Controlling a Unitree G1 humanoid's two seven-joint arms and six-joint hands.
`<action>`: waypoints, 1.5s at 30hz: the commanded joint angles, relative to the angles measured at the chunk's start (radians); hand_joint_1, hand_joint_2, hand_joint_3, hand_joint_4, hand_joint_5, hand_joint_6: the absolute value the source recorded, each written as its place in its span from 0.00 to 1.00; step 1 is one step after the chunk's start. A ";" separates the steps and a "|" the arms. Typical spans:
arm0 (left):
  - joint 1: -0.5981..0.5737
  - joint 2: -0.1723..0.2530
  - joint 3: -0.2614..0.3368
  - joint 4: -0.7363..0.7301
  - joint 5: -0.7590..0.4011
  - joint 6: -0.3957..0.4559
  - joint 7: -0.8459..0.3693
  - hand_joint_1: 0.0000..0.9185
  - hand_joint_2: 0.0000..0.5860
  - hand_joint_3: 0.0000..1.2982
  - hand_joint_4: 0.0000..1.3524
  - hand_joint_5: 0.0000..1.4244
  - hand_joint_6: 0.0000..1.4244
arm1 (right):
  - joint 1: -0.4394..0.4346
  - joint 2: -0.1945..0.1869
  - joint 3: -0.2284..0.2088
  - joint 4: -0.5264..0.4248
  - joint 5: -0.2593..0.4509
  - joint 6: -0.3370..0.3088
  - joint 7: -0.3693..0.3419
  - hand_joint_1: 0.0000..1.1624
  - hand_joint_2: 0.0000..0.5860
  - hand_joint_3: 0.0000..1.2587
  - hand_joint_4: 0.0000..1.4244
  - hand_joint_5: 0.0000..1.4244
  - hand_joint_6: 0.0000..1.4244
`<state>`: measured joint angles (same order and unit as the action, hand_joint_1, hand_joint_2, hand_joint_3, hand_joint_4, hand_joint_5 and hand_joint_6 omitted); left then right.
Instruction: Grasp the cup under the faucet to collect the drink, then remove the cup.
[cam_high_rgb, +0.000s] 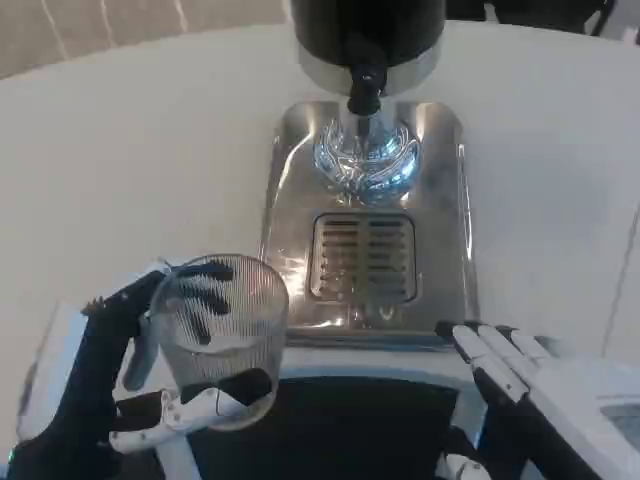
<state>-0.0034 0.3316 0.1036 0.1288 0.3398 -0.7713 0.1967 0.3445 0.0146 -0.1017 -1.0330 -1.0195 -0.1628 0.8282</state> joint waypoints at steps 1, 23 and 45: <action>-0.009 -0.006 0.003 0.002 -0.010 -0.008 0.000 0.65 0.06 0.73 0.85 0.98 1.00 | 0.000 -0.009 0.008 -0.014 -0.005 0.015 0.009 0.08 0.92 0.00 0.00 0.00 0.00; -0.039 -0.003 0.004 0.032 -0.014 -0.010 -0.001 0.65 0.05 0.73 0.85 0.97 1.00 | -0.032 -0.051 0.037 -0.014 -0.021 0.081 0.011 0.07 0.92 0.00 0.00 0.00 0.00; -0.139 -0.033 -0.012 0.151 0.016 0.013 0.030 0.66 0.04 0.73 0.85 0.97 1.00 | -0.057 -0.091 0.074 -0.014 -0.039 0.142 0.009 0.07 0.92 0.00 0.00 0.00 0.00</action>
<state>-0.1104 0.3115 0.0969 0.2538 0.3578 -0.7611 0.2012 0.2939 -0.0760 -0.0301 -1.0330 -1.0571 -0.0293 0.8282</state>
